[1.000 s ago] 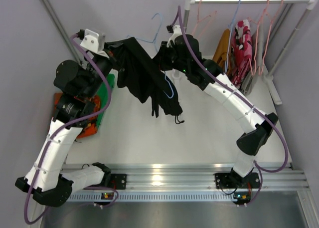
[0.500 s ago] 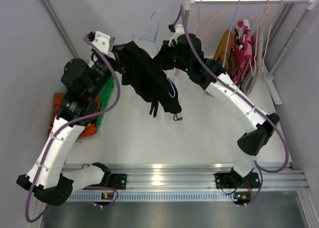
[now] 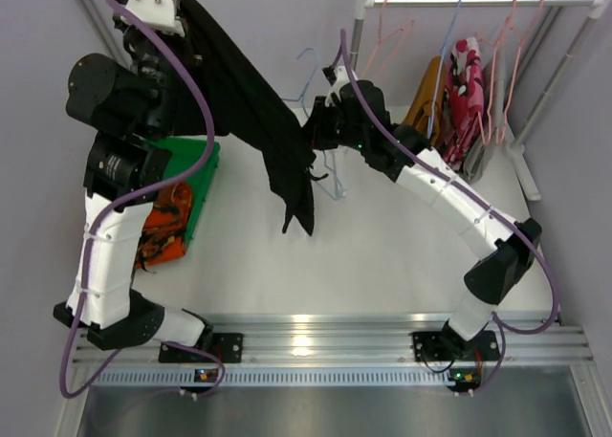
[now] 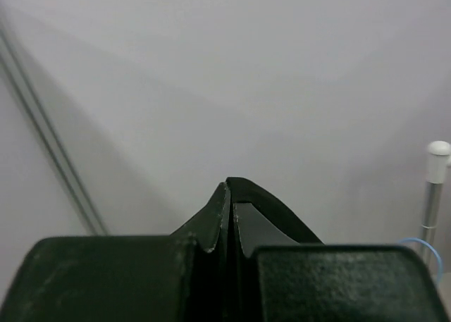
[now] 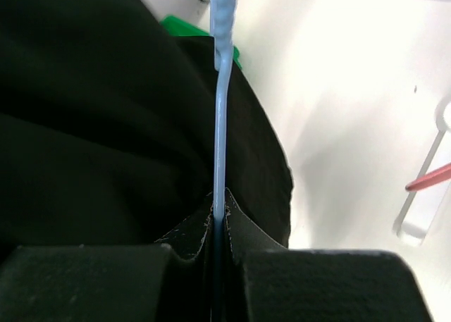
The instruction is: Remove the trousers from the hanger
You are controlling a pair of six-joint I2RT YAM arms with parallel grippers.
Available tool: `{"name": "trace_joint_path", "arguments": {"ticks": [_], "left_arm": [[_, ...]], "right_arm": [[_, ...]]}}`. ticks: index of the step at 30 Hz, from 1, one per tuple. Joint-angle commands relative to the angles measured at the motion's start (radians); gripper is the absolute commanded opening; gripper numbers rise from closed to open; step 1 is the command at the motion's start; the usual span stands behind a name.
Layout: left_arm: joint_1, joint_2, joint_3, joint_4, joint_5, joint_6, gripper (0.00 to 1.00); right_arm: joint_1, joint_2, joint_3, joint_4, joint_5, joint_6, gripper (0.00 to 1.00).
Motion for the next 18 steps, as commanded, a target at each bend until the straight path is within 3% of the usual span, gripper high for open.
{"name": "trace_joint_path", "arguments": {"ticks": [1,7,12,15,18], "left_arm": [[0.001,0.046,0.072,0.046,-0.156,0.180,0.00],[0.079,0.092,0.086,0.158,-0.256,0.296,0.00],[0.154,0.170,0.236,0.251,-0.248,0.390,0.00],[0.188,0.195,0.256,0.308,-0.217,0.438,0.00],[0.295,0.218,0.256,0.324,-0.179,0.439,0.00]], "right_arm": [[-0.016,-0.052,-0.046,0.075,-0.015,-0.022,0.00],[-0.018,-0.084,-0.155,0.079,-0.024,-0.026,0.00],[-0.021,-0.110,-0.229,0.085,-0.029,-0.034,0.00],[-0.021,-0.119,-0.266,0.093,-0.043,-0.037,0.00],[-0.021,-0.136,-0.302,0.102,-0.055,-0.044,0.00]]}}
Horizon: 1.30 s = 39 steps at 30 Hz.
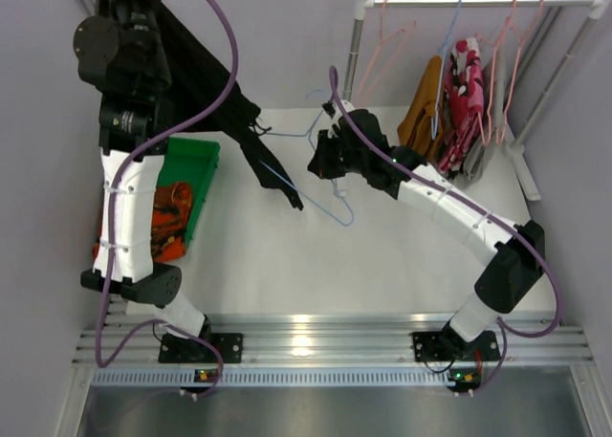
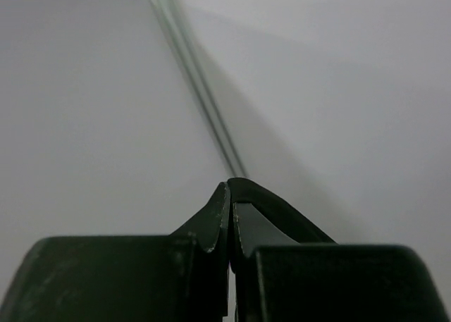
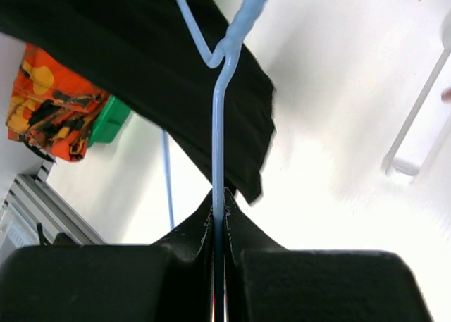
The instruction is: Remove the trousers from the hanger
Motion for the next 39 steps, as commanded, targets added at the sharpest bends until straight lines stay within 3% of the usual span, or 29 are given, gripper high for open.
{"name": "trace_joint_path", "arguments": {"ticks": [1,7,11,21,31,39], "left_arm": [[0.107,0.000,0.058,0.176,0.030,0.049,0.00],[0.314,0.066,0.064,0.294,0.113,0.023,0.00],[0.392,0.125,0.145,0.351,0.177,0.041,0.00],[0.579,0.184,0.145,0.481,0.241,0.023,0.00],[0.615,0.188,0.145,0.543,0.315,-0.019,0.00],[0.617,0.164,0.147,0.567,0.364,-0.025,0.00]], "right_arm": [[-0.014,-0.068,-0.030,0.078,-0.023,-0.024,0.00],[-0.014,-0.096,-0.044,0.073,-0.053,-0.073,0.00],[-0.014,-0.111,-0.052,0.073,-0.059,-0.101,0.00],[-0.014,-0.021,0.026,0.015,-0.050,-0.104,0.00],[0.015,0.217,0.135,-0.080,0.105,-0.260,0.00],[0.064,0.401,0.330,-0.094,0.211,-0.346,0.00]]}}
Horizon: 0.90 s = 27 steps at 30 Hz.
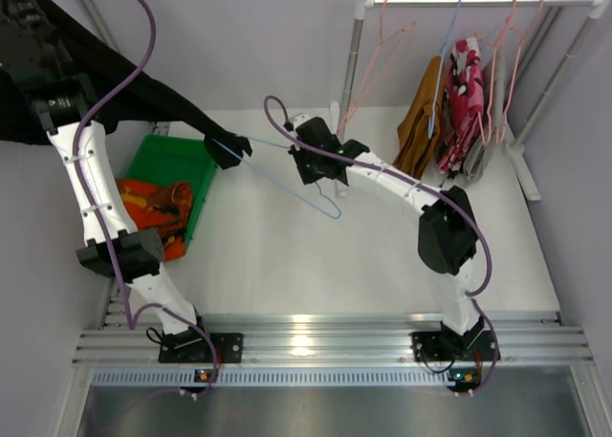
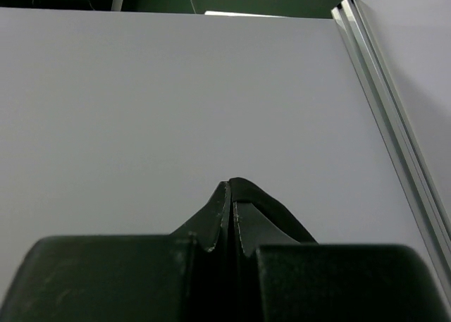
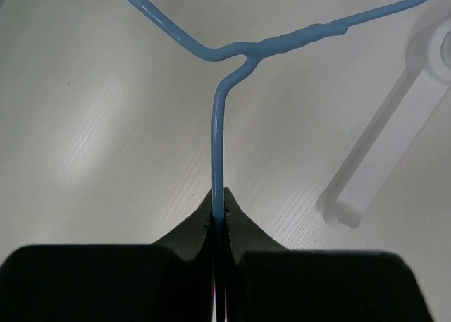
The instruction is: Remove the trousers from the hanger
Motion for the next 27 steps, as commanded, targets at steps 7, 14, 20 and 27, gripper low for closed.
{"name": "trace_joint_path", "arguments": {"ticks": [7,14,20,27], "left_arm": [[0.007,-0.084,0.037,0.099,0.077,-0.058,0.00],[0.007,-0.133,-0.022,0.112,0.123,-0.150,0.00],[0.007,-0.125,-0.019,0.155,0.123,-0.172,0.00],[0.007,-0.154,-0.022,0.142,0.152,-0.274,0.00]], "right_arm": [[0.130,0.102,0.295,0.007,0.219,-0.226,0.00],[0.190,0.186,0.450,-0.026,0.196,-0.292,0.00],[0.270,0.315,0.548,-0.072,0.237,-0.387,0.00],[0.287,0.407,0.605,-0.079,0.260,-0.417,0.00]]}}
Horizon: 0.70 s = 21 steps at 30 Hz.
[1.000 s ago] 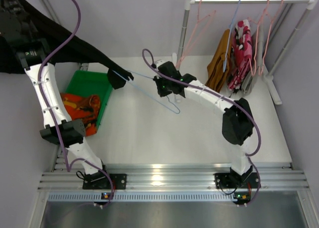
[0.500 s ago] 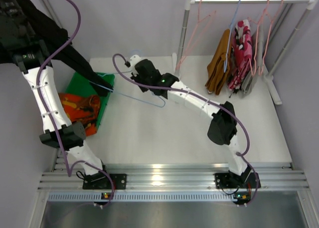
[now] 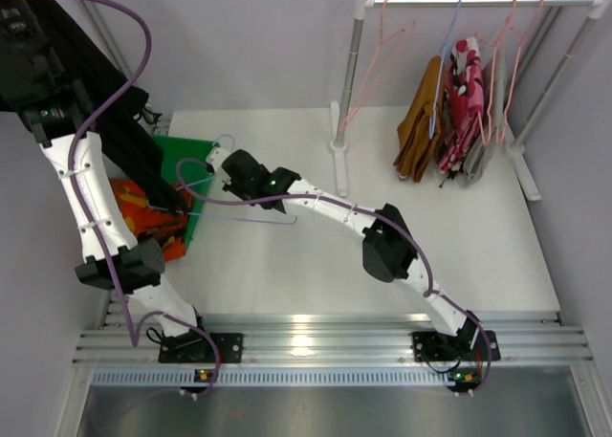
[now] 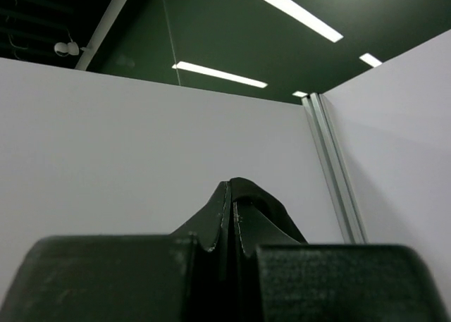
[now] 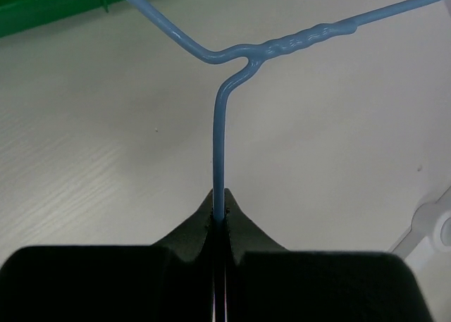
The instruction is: Remove the trousers from the hanger
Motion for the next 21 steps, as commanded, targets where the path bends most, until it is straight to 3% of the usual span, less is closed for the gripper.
{"name": "trace_joint_path", "arguments": {"ticks": [1,9,16,21], "left_arm": [[0.004,-0.064,0.010,0.080,0.042,-0.091,0.00],[0.005,-0.052,0.012,0.099,0.052,-0.027,0.00],[0.004,0.050,0.007,0.183,0.038,0.120,0.00],[0.005,0.101,0.007,0.206,0.053,0.114,0.00]], "right_arm": [[0.007,0.012,0.050,-0.024,0.040,-0.029,0.00],[-0.016,-0.043,-0.016,-0.006,0.054,-0.012,0.00],[-0.048,-0.229,-0.184,-0.018,-0.001,0.037,0.00],[-0.067,-0.378,-0.315,-0.027,-0.054,0.072,0.00]]}}
